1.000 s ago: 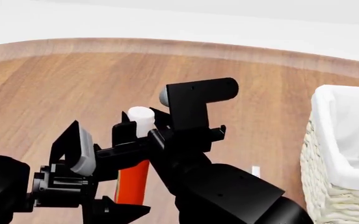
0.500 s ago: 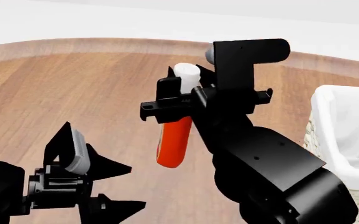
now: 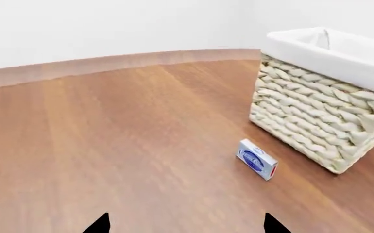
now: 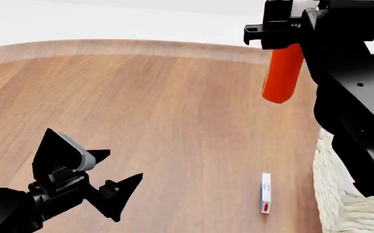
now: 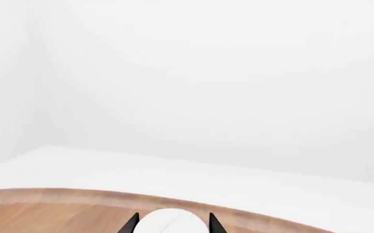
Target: Pick up the ketchup, and put it in the basket.
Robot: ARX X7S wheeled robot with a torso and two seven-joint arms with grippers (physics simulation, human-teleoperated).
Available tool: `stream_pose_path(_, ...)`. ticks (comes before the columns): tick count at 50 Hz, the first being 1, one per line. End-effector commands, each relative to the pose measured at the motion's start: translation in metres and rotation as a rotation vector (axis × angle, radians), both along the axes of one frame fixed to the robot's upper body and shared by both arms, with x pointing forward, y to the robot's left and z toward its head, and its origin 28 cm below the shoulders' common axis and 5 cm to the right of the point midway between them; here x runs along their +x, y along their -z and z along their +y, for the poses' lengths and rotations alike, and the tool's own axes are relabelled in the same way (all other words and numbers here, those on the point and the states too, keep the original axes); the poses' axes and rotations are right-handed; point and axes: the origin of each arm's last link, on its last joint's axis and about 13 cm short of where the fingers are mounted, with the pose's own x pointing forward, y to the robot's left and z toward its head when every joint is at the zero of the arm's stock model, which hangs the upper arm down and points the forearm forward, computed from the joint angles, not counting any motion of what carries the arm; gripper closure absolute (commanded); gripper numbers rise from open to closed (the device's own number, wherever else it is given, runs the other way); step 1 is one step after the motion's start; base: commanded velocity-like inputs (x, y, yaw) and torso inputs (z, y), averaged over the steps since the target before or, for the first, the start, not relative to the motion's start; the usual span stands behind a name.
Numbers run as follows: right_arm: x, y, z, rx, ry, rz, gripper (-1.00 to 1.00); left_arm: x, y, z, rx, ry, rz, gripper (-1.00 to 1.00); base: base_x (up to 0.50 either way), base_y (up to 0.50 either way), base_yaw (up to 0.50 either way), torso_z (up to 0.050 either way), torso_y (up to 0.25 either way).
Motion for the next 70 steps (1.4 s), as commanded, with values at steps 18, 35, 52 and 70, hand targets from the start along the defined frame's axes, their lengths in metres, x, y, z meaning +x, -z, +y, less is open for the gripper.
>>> stream_pose_path(18, 0.006, -0.039, -0.072, -0.003, 0.279, -0.092, 1.0, -0.04, 0.011, -0.011, 0.004, -0.5, -0.193, -1.0, 0.0, 0.0, 0.0, 0.0, 0.001)
stream_pose_path(35, 0.022, 0.02, -0.091, 0.06, 0.317, -0.057, 1.0, -0.054, -0.001, -0.013, -0.06, -0.47, -0.197, -1.0, 0.0, 0.0, 0.0, 0.0, 0.001)
stream_pose_path(52, 0.03, 0.046, -0.111, 0.047, 0.389, -0.044, 1.0, -0.06, -0.009, -0.014, -0.058, -0.453, -0.22, -1.0, 0.0, 0.0, 0.0, 0.0, 0.0)
stream_pose_path(70, 0.039, 0.065, -0.11, 0.045, 0.407, -0.014, 1.0, -0.059, -0.01, -0.015, -0.082, -0.463, -0.238, -1.0, 0.0, 0.0, 0.0, 0.0, 0.001)
